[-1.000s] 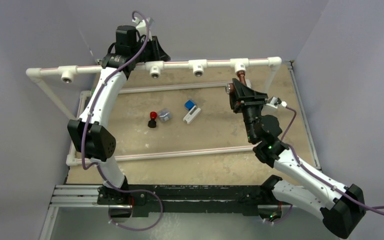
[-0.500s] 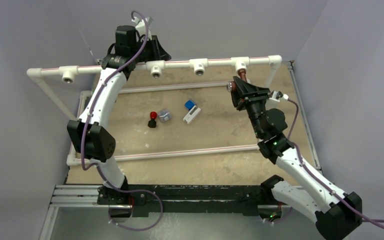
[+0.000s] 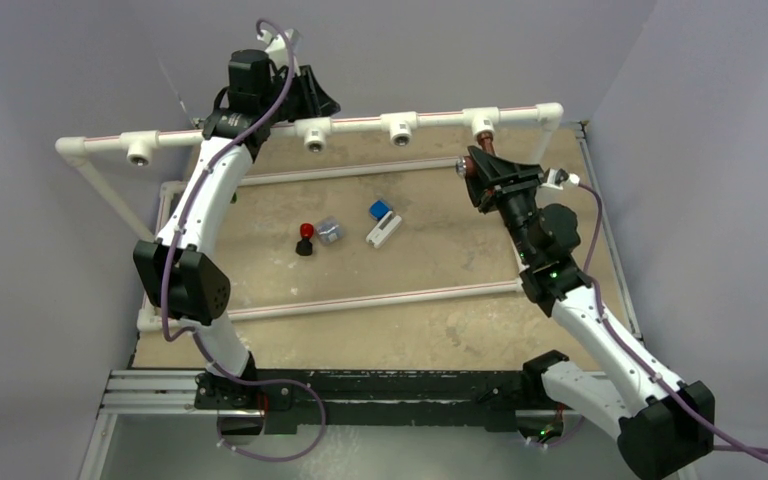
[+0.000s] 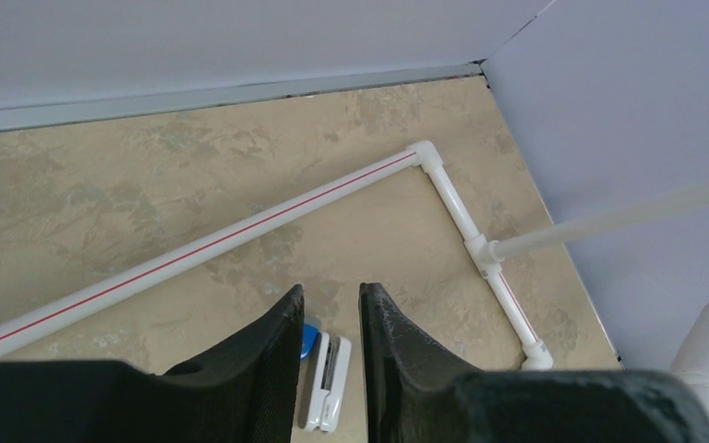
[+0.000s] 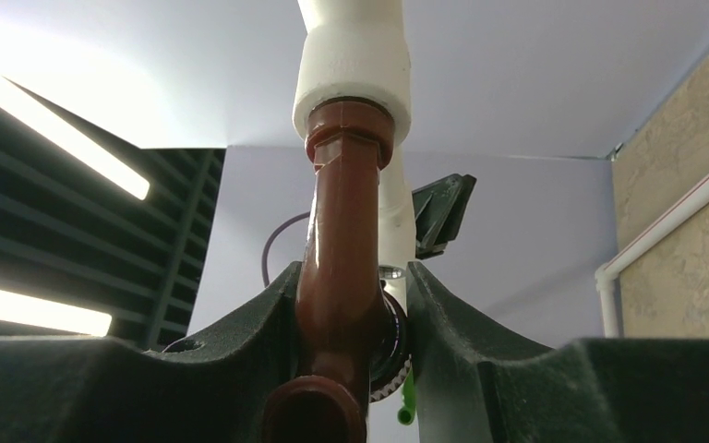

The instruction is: Install the water faucets

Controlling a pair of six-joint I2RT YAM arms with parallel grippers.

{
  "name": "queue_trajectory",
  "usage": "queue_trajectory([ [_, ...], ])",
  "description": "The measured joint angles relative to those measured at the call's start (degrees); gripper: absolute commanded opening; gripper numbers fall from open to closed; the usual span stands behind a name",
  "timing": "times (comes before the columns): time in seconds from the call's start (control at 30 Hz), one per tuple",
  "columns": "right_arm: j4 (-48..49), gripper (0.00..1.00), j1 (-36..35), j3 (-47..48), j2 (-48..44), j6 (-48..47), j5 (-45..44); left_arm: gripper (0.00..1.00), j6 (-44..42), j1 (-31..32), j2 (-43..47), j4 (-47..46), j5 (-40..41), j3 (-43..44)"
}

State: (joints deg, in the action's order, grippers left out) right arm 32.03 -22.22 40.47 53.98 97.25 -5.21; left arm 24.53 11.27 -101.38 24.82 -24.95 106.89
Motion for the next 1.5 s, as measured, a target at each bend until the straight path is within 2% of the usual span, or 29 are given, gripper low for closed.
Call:
queue_trajectory([
  [0.07, 0.0, 0.45, 0.2, 0.0, -0.1, -0.6, 0.5, 0.29, 0.0, 0.0, 0.0, 0.0, 0.5, 0.0],
  [0.23, -0.5, 0.66, 1.8, -0.3, -1.8, -2.9, -1.4, 0.3, 0.7, -0.2, 0.0, 0.0, 1.4, 0.0],
  [0.4, -1.4, 0.76, 3.1, -1.6, -5.3, -6.6, -2.7, 0.31, 1.5, -0.4, 0.0, -0.1, 1.7, 0.0],
  [0.67, -6.2, 0.82, 3.1, -2.3, -6.6, -16.5, 0.9, 0.33, 2.0, -0.8, -0.3, 0.4, 1.2, 1.2],
  [0.97, -16.1, 0.86, 3.1, 1.0, -10.6, -34.5, 1.0, 0.33, 2.4, -1.7, -0.4, 0.0, -0.4, 4.4],
  [1.27, -25.2, 0.89, 3.1, 9.6, -15.6, -61.9, -4.1, 0.33, 1.8, -1.7, 0.6, 0.2, 1.9, 4.5],
  [1.5, -26.2, 0.88, 3.1, 17.6, -16.8, -86.6, 0.5, 0.33, 0.8, -1.7, 5.8, -0.1, 5.3, 1.5],
])
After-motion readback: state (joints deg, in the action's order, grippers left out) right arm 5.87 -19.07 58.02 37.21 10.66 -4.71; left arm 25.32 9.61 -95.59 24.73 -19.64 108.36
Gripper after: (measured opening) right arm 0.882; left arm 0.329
